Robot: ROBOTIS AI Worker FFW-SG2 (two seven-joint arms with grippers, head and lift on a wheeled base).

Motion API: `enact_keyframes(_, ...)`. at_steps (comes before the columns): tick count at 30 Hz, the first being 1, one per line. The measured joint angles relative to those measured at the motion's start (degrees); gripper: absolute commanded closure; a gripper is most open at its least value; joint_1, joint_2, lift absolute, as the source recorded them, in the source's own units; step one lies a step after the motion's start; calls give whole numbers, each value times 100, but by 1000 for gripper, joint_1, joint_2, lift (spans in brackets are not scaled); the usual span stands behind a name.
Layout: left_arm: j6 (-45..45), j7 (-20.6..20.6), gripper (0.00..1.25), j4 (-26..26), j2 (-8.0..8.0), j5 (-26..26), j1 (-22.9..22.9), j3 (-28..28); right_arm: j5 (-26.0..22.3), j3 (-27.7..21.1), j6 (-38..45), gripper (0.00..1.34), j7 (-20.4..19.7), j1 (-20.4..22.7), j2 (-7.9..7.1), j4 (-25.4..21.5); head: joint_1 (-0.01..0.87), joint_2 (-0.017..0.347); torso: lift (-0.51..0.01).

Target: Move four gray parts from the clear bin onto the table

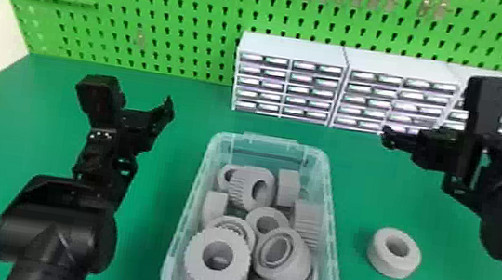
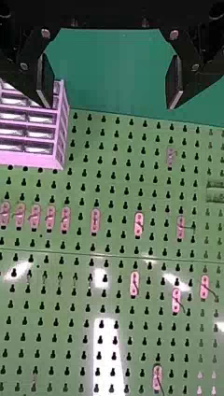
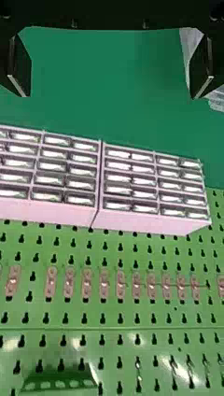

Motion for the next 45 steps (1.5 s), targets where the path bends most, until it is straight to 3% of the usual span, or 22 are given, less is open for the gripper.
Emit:
enact_keyframes(25,-236,0,338,0,-9,31,-6,-36,-89,394,-1222,38,9,218,112,-126,693,72,-52)
enact_keyframes(45,-243,0,338,0,-6,27,12,0,-181,930,-1332,39,129,64,145,-117,693,72,-52)
